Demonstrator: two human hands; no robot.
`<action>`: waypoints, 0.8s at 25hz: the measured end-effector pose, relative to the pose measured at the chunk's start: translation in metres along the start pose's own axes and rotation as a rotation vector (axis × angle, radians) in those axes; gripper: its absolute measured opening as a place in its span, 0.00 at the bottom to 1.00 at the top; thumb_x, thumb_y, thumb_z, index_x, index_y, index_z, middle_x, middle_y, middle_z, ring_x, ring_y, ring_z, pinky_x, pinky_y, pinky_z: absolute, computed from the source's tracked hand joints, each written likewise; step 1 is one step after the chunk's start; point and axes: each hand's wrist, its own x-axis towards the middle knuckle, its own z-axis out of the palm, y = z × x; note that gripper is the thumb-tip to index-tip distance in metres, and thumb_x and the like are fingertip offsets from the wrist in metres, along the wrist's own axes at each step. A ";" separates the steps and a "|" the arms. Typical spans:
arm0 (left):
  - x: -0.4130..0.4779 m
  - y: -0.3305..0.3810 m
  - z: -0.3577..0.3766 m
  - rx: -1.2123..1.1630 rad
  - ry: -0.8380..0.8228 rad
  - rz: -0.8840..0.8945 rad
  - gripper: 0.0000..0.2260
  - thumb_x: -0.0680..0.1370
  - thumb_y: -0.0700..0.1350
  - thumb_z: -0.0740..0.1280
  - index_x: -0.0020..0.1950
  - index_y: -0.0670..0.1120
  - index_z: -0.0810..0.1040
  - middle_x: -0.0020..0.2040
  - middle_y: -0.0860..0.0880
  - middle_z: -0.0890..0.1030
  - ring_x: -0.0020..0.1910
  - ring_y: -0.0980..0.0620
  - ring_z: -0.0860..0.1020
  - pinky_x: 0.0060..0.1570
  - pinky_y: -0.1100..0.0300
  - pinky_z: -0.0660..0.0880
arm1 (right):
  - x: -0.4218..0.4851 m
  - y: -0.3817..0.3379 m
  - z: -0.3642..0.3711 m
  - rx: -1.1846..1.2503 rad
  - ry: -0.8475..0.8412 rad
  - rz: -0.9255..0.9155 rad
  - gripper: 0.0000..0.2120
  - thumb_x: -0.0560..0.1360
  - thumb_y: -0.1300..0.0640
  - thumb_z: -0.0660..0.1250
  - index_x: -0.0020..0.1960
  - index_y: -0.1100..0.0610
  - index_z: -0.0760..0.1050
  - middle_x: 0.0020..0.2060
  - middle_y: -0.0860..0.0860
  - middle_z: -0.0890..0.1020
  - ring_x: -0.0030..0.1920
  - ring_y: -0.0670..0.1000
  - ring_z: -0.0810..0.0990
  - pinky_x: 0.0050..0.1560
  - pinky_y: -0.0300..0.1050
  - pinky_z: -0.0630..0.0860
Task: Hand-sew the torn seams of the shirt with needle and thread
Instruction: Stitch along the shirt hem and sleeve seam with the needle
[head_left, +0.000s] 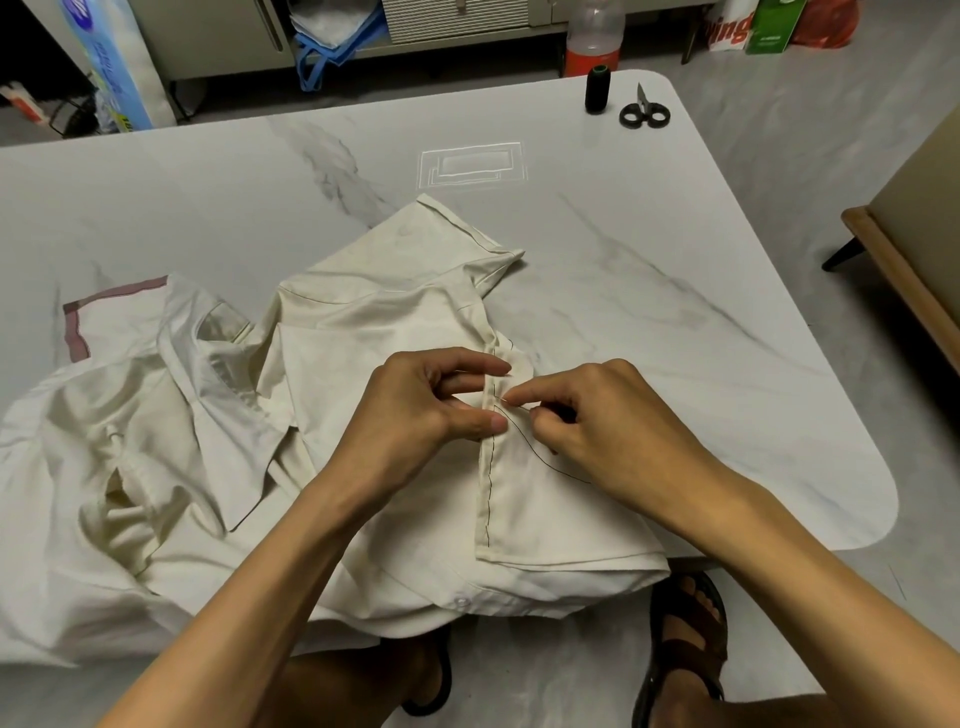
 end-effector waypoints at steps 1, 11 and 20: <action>0.000 0.000 0.000 -0.001 -0.004 -0.001 0.19 0.67 0.32 0.79 0.54 0.48 0.85 0.47 0.48 0.87 0.43 0.52 0.86 0.46 0.62 0.81 | 0.000 0.000 0.000 -0.004 -0.001 0.001 0.16 0.76 0.62 0.63 0.57 0.49 0.83 0.23 0.25 0.70 0.31 0.31 0.73 0.35 0.28 0.67; 0.000 -0.001 0.003 0.057 -0.018 -0.001 0.21 0.66 0.32 0.79 0.55 0.49 0.85 0.50 0.50 0.87 0.43 0.54 0.86 0.53 0.58 0.81 | 0.000 -0.001 -0.001 -0.124 0.005 -0.042 0.14 0.77 0.60 0.63 0.56 0.48 0.83 0.35 0.45 0.83 0.34 0.44 0.76 0.38 0.38 0.71; -0.001 0.004 0.012 0.096 -0.037 0.000 0.21 0.66 0.31 0.79 0.56 0.47 0.85 0.48 0.50 0.87 0.33 0.57 0.83 0.44 0.63 0.78 | 0.006 0.010 0.009 -0.404 -0.025 -0.190 0.13 0.77 0.59 0.60 0.55 0.50 0.80 0.47 0.52 0.85 0.48 0.57 0.82 0.46 0.53 0.76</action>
